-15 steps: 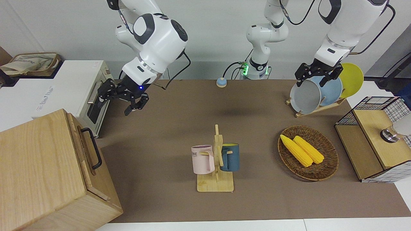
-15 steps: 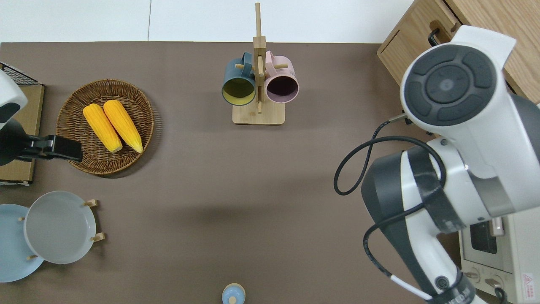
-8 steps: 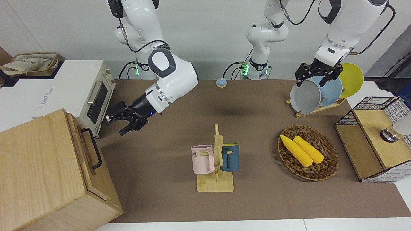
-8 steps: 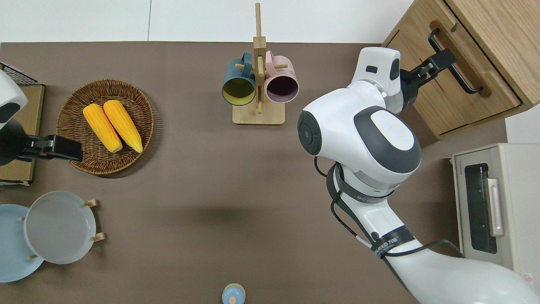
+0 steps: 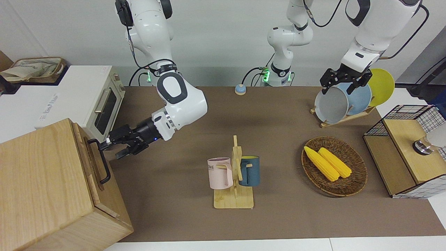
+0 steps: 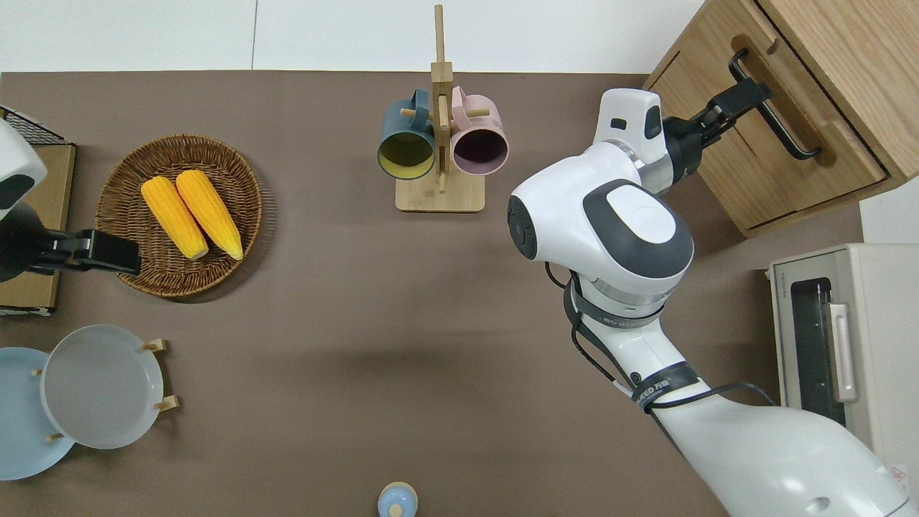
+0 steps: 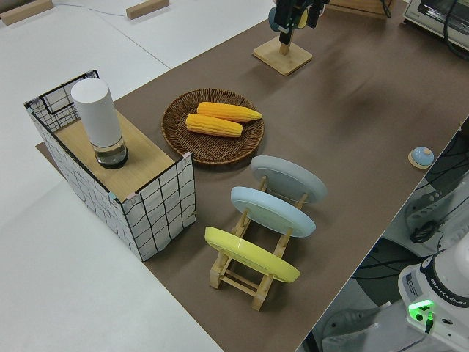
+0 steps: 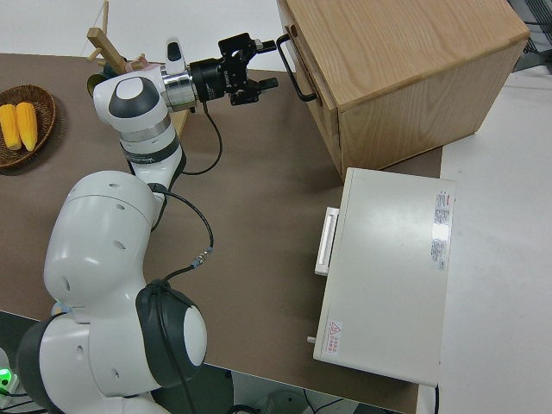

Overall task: Slide drawer open with right arm
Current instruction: 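Close the right gripper around the black bar handle of the wooden drawer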

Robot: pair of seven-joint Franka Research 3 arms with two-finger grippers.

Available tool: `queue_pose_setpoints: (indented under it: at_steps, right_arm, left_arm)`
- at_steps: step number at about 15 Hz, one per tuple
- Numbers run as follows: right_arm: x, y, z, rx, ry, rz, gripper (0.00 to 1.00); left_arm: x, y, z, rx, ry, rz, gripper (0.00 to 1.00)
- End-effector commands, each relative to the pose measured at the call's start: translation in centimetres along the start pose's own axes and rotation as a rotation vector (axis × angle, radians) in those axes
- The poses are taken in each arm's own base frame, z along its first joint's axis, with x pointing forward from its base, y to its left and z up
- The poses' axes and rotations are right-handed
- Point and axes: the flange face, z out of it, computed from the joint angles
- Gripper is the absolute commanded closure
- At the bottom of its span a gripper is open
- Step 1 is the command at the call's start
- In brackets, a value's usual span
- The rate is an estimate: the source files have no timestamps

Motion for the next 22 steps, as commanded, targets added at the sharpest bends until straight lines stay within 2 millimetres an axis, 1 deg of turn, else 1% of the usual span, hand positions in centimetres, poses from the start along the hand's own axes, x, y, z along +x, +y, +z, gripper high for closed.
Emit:
queue_pose_setpoints:
  at_steps: [1, 3, 5, 6, 9, 10, 11, 13, 14, 15, 16, 19, 22]
  right_arm:
    - [0.4, -1.3, 1.1, -0.058, 0.018, -0.024, 0.019]
    - [0.4, -2.0, 1.8, -0.057, 0.009, -0.035, 0.019]
    - [0.4, -2.2, 2.1, -0.068, 0.008, -0.039, 0.019]
    - [0.3, -2.2, 2.6, -0.072, 0.003, -0.036, 0.025]
    - [0.5, -2.8, 2.9, -0.080, 0.005, 0.014, 0.046]
    - [0.5, -2.9, 2.9, -0.087, 0.006, 0.025, 0.109]
    - [0.5, -2.9, 3.0, -0.091, 0.005, 0.023, 0.256]
    - [0.4, -2.9, 3.1, -0.094, -0.003, 0.020, 0.612]
    - [0.4, -2.9, 3.0, -0.098, -0.007, 0.016, 0.767]
    - [0.3, -2.9, 3.0, -0.101, -0.015, 0.016, 0.901]
    - [0.3, -3.1, 3.0, -0.104, -0.022, 0.010, 0.999]
    - [0.4, -3.4, 2.4, -0.111, -0.029, 0.004, 1.000]
    - [0.0, -3.8, 2.2, -0.133, -0.072, -0.003, 1.000]
  left_arm:
    - [0.1, -0.1, -0.4, 0.016, -0.005, 0.011, 0.01]
    - [0.1, -0.1, -0.3, 0.016, -0.007, 0.011, 0.01]
    - [0.1, -0.1, -0.4, 0.016, -0.005, 0.011, 0.01]
    - [0.1, -0.1, -0.4, 0.016, -0.005, 0.011, 0.01]
    - [0.1, -0.1, -0.4, 0.016, -0.005, 0.011, 0.01]
    - [0.1, -0.1, -0.3, 0.016, -0.007, 0.011, 0.01]
    - [0.1, -0.1, -0.4, 0.016, -0.005, 0.011, 0.01]
    - [0.1, -0.1, -0.4, 0.016, -0.005, 0.011, 0.01]
    - [0.1, -0.1, -0.4, 0.016, -0.005, 0.011, 0.01]
    - [0.1, -0.1, -0.4, 0.016, -0.005, 0.011, 0.01]
    - [0.1, -0.1, -0.3, 0.016, -0.007, 0.011, 0.01]
    - [0.1, -0.1, -0.3, 0.016, -0.007, 0.011, 0.01]
    - [0.1, -0.1, -0.3, 0.016, -0.007, 0.011, 0.01]
